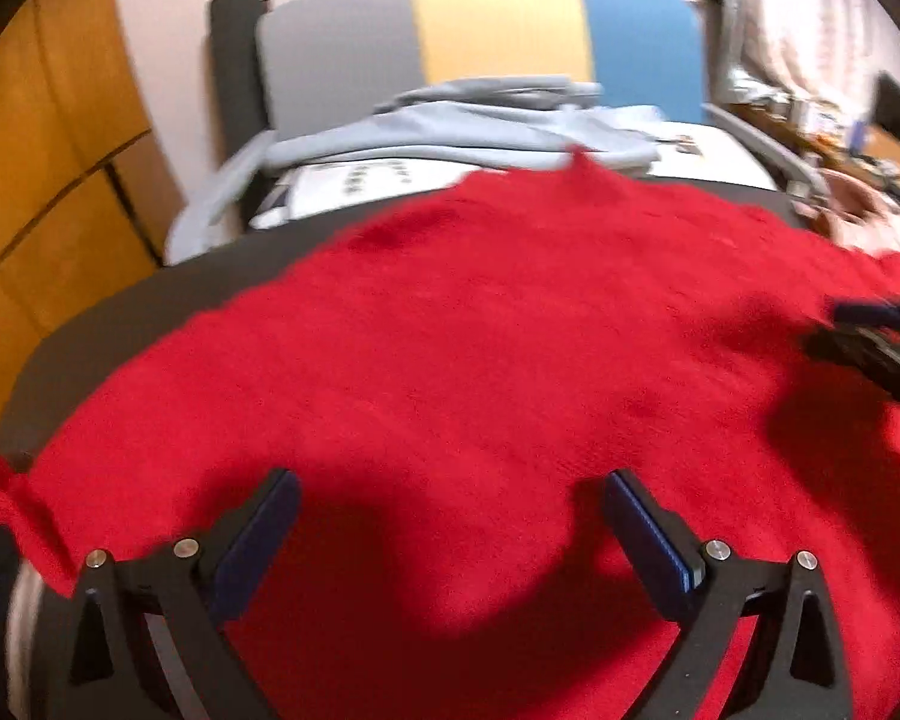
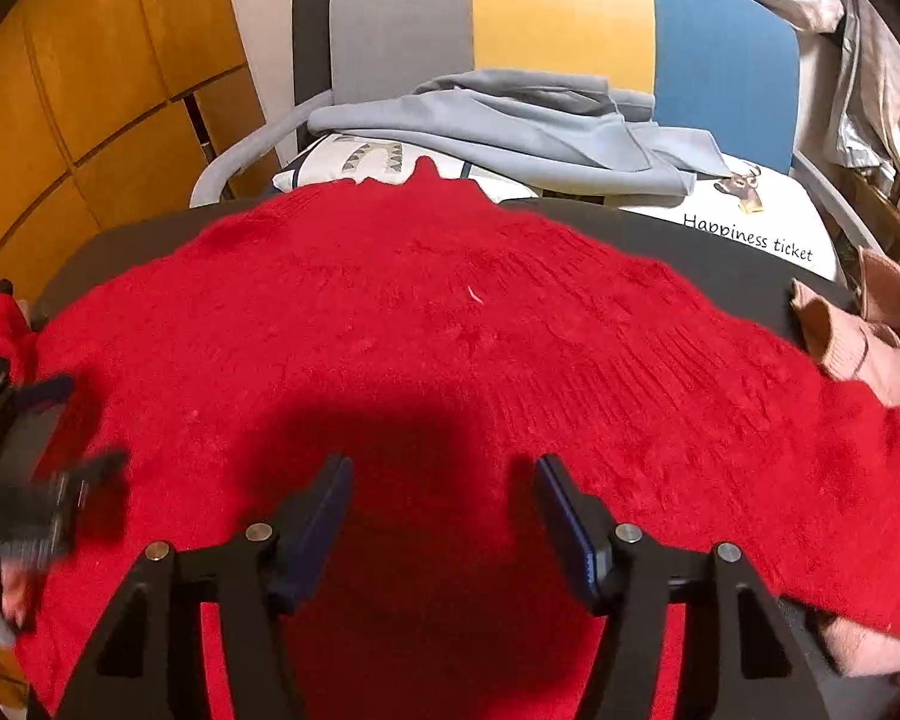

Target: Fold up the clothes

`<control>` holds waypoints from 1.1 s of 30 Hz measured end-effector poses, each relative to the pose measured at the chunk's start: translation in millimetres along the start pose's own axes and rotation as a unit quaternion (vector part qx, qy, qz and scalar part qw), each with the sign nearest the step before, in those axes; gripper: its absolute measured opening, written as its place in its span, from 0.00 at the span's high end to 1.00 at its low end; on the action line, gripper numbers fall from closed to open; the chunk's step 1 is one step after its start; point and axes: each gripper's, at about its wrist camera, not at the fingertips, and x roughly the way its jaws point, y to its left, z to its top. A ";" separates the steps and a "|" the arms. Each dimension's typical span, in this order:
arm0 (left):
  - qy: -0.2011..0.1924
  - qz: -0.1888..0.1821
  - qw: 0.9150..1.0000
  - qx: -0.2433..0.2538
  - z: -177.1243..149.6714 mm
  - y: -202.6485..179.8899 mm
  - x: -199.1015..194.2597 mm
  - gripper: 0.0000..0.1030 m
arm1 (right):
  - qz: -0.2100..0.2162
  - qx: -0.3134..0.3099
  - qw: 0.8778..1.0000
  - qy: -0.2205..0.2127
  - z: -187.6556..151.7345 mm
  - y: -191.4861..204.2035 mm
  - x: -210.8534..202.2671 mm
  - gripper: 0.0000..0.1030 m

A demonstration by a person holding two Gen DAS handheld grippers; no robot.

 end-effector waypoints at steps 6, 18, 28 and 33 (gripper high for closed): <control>0.000 -0.060 0.992 0.110 -24.4 -60.2 -6.9 0.01 | -0.020 -0.005 1.000 0.011 19.6 7.8 25.0 0.38; 0.021 -0.120 0.989 0.088 -34.7 -38.2 -24.1 0.01 | -0.018 -0.010 1.000 0.014 36.3 13.5 32.7 0.38; 0.049 -0.029 0.997 -0.055 11.6 45.9 32.0 0.00 | -0.009 0.003 1.000 0.012 -12.5 -18.8 -5.9 0.40; 0.048 -0.048 0.995 -0.079 16.7 68.2 21.4 0.00 | -0.004 0.034 0.999 -0.014 -33.8 -40.7 -23.7 0.40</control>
